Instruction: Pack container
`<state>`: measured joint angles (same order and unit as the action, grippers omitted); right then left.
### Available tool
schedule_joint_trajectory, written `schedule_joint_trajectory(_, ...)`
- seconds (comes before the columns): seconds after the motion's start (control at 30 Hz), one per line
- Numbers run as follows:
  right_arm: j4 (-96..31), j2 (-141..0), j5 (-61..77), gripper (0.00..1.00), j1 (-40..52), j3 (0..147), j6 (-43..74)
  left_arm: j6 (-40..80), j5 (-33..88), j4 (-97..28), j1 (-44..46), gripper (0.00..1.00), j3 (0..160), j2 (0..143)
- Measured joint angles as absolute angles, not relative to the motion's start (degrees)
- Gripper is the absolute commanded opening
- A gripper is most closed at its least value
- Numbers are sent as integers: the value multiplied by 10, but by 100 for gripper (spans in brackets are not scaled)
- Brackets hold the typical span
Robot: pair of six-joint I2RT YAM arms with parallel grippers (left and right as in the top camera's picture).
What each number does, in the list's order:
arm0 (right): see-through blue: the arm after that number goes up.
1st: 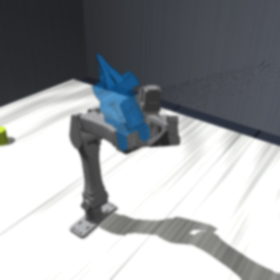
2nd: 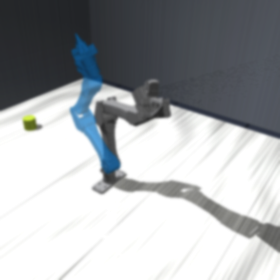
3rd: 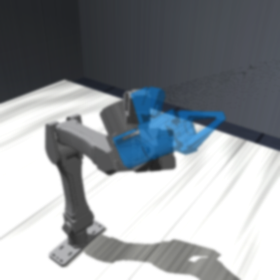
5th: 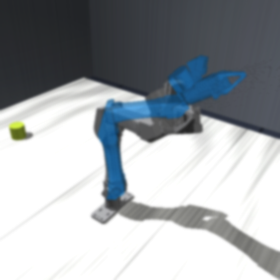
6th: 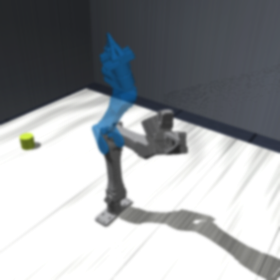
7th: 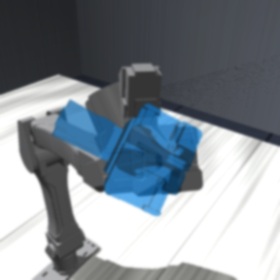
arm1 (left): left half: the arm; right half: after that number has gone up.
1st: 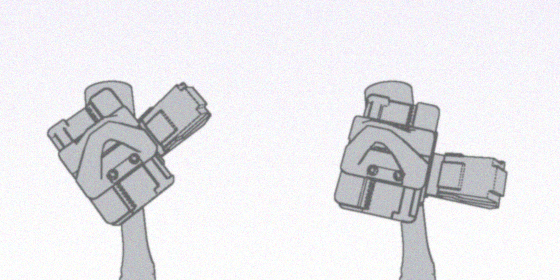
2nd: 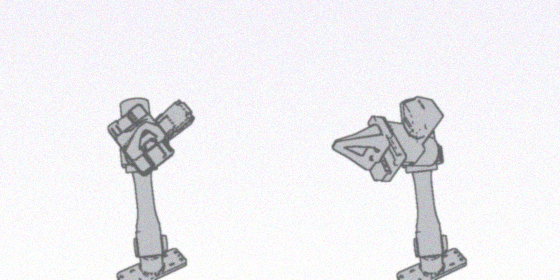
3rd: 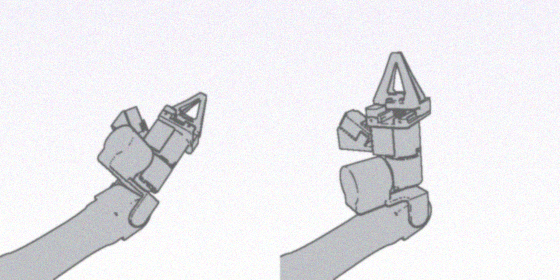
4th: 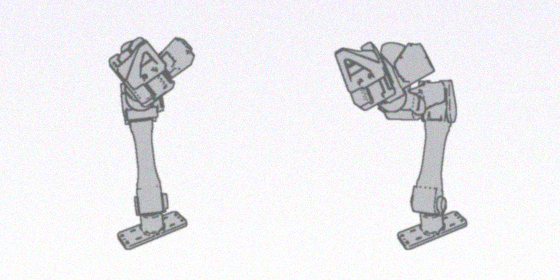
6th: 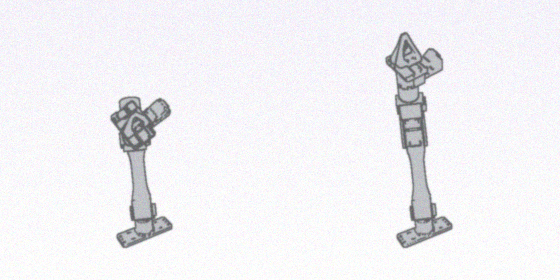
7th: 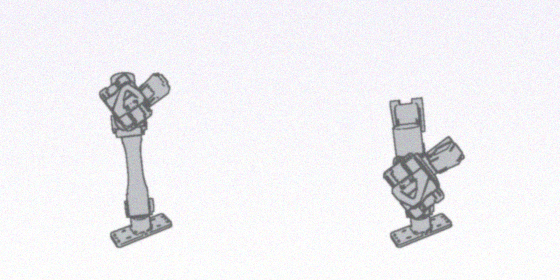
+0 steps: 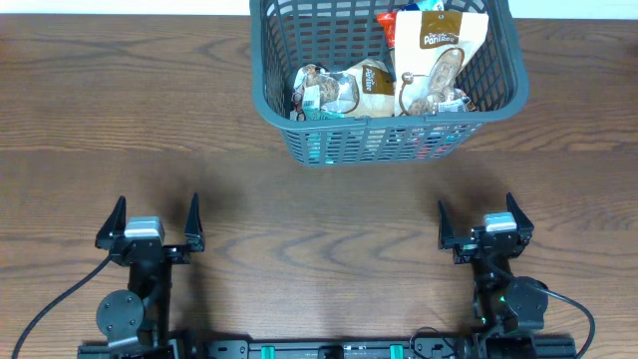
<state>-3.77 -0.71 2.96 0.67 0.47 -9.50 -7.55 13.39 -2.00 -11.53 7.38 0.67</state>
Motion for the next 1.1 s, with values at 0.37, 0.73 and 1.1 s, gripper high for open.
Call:
schedule_joint_trajectory(0.37, -38, -7, 30, 99, 7, 5, -95, -75, 134, -18, -99, 99, 50, 6)
schedule_joint_trajectory(0.73, -38, -7, 30, 99, 7, 5, -95, -75, 133, -12, -73, 99, 15, 6)
schedule_joint_trajectory(1.1, -37, -7, 30, 99, 7, 5, -95, -74, 133, -13, -66, 98, 15, 6)
